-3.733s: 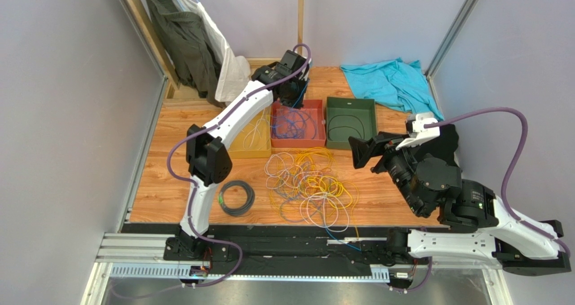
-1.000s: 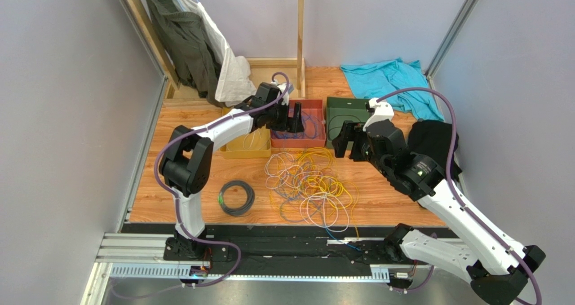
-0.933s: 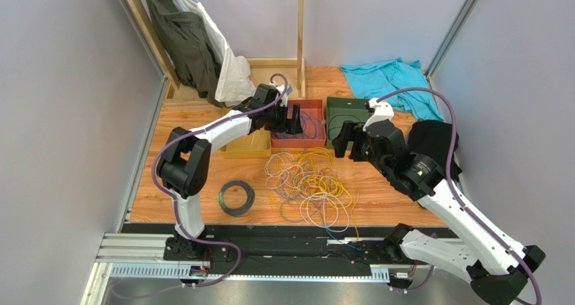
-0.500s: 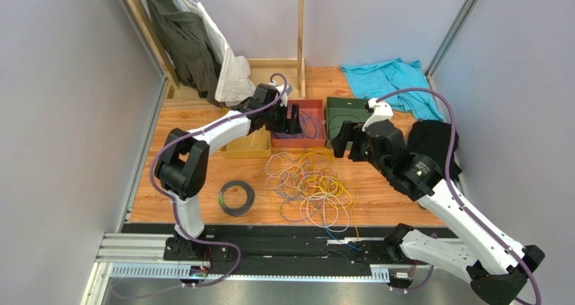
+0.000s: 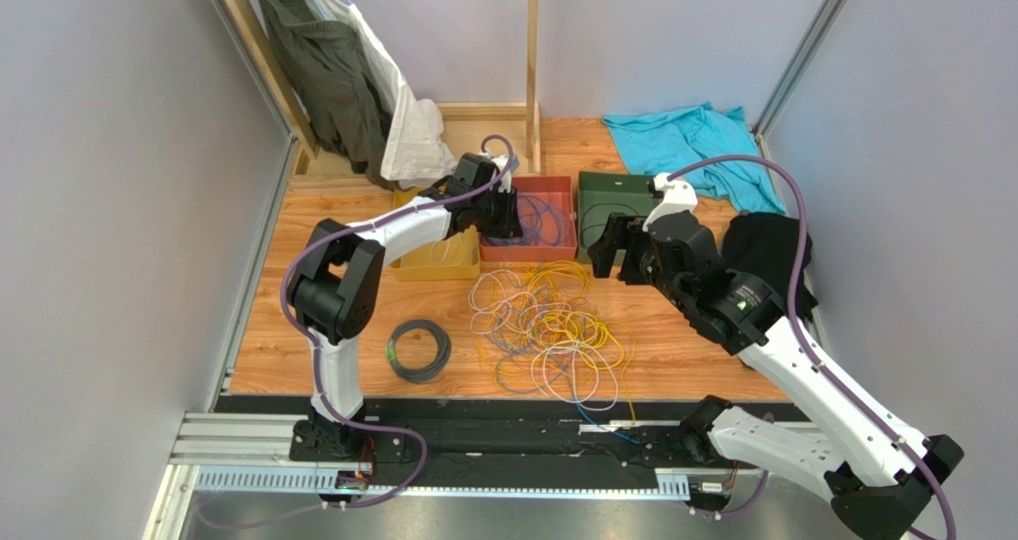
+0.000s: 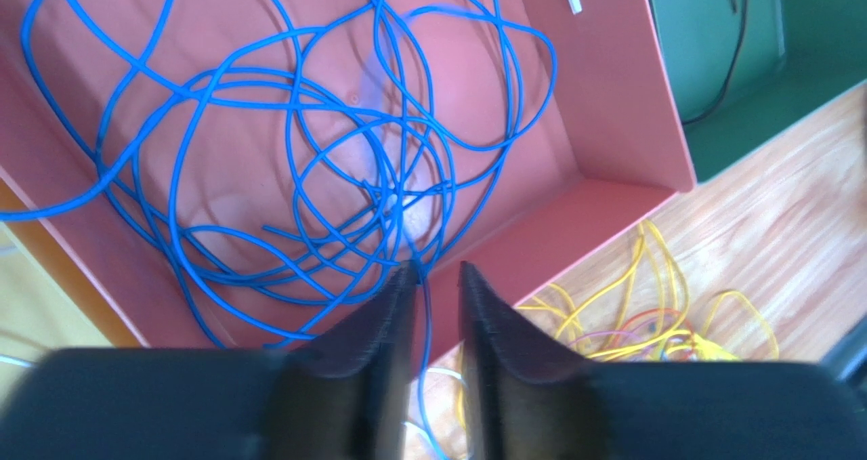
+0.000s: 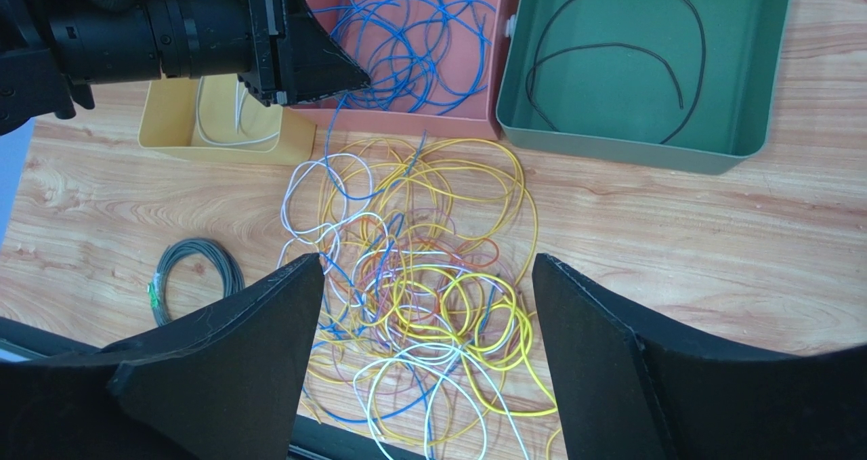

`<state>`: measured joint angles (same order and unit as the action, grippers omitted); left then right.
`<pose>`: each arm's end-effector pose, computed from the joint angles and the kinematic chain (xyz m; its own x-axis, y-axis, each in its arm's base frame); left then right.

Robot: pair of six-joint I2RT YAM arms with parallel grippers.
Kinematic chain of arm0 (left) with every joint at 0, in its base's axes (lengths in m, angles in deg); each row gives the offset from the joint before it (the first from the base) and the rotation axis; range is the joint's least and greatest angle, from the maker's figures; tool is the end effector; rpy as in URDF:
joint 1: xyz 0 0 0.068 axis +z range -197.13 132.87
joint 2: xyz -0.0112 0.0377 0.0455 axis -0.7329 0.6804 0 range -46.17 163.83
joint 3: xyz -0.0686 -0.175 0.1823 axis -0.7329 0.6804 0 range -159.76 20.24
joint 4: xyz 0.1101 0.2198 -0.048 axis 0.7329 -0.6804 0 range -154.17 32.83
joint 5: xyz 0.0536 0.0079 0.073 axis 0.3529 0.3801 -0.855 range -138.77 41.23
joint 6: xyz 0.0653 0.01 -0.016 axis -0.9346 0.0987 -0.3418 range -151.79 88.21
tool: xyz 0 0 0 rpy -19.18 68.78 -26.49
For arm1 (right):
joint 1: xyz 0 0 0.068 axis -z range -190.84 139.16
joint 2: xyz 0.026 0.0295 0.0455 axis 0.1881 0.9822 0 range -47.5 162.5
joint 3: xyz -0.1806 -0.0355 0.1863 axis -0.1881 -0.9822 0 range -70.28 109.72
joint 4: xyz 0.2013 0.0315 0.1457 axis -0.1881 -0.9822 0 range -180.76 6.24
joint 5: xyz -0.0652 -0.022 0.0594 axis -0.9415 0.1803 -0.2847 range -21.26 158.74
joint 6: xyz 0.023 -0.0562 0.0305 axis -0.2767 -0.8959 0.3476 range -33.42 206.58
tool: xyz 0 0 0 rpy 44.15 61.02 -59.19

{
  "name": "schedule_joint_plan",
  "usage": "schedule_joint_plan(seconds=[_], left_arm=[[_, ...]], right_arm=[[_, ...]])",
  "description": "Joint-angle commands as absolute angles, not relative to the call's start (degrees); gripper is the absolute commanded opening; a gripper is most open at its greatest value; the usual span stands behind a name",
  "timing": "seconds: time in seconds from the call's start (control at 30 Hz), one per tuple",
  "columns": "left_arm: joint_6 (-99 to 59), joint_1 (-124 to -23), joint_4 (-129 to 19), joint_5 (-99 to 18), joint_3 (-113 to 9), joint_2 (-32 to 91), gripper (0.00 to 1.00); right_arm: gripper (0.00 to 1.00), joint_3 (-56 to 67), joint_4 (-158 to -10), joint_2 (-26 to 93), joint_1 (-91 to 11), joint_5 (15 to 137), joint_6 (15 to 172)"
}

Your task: Untangle the cables

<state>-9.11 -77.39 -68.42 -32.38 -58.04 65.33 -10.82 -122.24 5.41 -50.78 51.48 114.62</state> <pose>0.3643 -0.2304 0.1825 -0.8118 0.0453 -0.5822 0.3732 0.8071 -0.4576 0.1634 0.1156 0.3347 -0.5553 0.1205 -0.8229 -0.1801 0.9486 0.2604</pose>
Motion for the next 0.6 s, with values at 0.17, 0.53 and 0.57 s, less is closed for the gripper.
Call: schedule_joint_plan(seconds=[0.17,0.53,0.57], left_arm=[[-9.1,-77.3,-67.3,-31.9,-59.6,61.5,0.0],[-7.1,-77.3,-68.0,-34.0,-65.5,51.6,0.0],[-7.4,-77.3,-68.2,-34.3,-67.1,52.2,0.0]], right_arm=[[0.79,-11.4,-120.5,4.6,-50.4,52.0,114.9],[0.78,-11.5,-120.1,3.5,-50.5,52.9,115.7],[0.78,-11.3,-120.3,3.4,-50.5,52.8,115.6]])
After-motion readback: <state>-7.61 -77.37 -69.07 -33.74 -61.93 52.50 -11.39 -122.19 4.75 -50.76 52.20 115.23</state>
